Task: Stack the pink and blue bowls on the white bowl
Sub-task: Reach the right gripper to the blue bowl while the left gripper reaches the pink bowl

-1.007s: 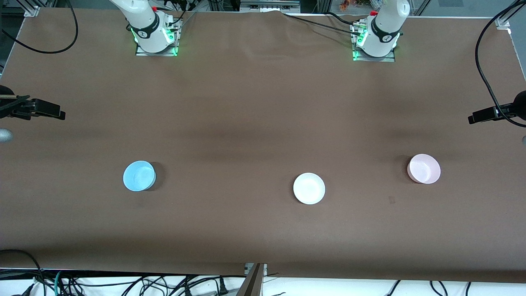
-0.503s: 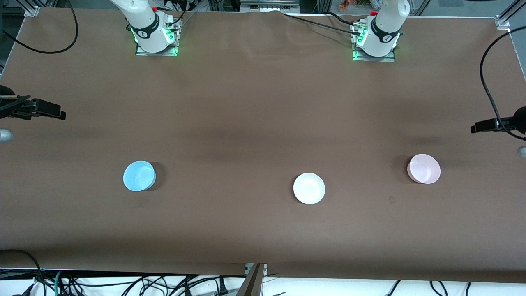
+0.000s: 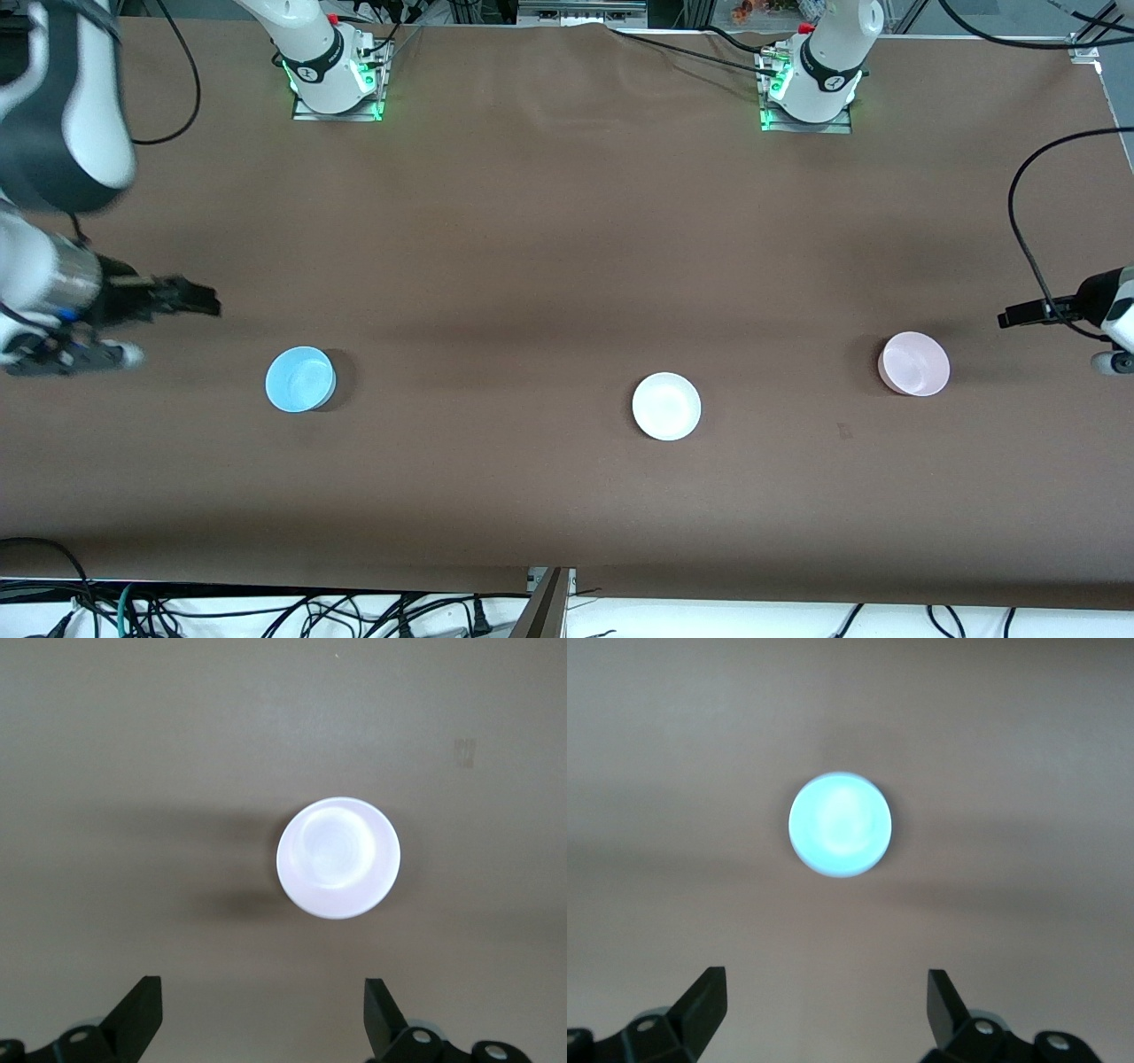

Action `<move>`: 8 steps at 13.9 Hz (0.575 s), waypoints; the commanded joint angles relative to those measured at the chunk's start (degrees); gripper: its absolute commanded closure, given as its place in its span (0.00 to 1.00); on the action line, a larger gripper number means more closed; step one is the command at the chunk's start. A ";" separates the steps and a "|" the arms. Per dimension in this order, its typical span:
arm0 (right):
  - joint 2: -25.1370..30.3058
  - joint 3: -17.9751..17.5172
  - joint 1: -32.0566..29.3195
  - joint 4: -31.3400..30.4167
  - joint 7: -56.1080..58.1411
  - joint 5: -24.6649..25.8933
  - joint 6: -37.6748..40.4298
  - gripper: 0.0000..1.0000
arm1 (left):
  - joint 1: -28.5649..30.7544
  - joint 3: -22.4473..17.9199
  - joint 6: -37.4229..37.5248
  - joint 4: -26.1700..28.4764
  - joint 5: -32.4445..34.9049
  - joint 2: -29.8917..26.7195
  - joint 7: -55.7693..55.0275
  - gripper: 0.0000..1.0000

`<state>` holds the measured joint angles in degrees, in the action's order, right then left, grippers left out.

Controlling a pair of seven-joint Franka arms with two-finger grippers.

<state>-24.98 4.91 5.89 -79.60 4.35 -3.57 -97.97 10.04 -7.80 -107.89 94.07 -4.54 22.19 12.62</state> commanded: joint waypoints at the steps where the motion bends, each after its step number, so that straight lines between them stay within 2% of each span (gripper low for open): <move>1: -3.39 -0.07 0.26 -5.63 -0.39 -0.20 -10.88 0.00 | 0.68 -0.46 -3.54 0.76 -4.93 2.32 5.13 0.00; 4: -7.53 -0.07 0.17 -10.21 0.13 -0.20 -21.63 0.00 | 0.77 -0.82 -9.07 3.91 -7.93 3.55 8.55 0.00; 8: -7.98 -0.07 0.18 -16.19 0.31 -0.20 -27.00 0.00 | 1.65 -1.17 -13.30 4.72 -12.67 6.54 15.31 0.01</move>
<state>-34.90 4.91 6.13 -91.84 4.36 -3.58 -122.39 10.92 -8.79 -119.38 98.31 -14.05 27.76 23.02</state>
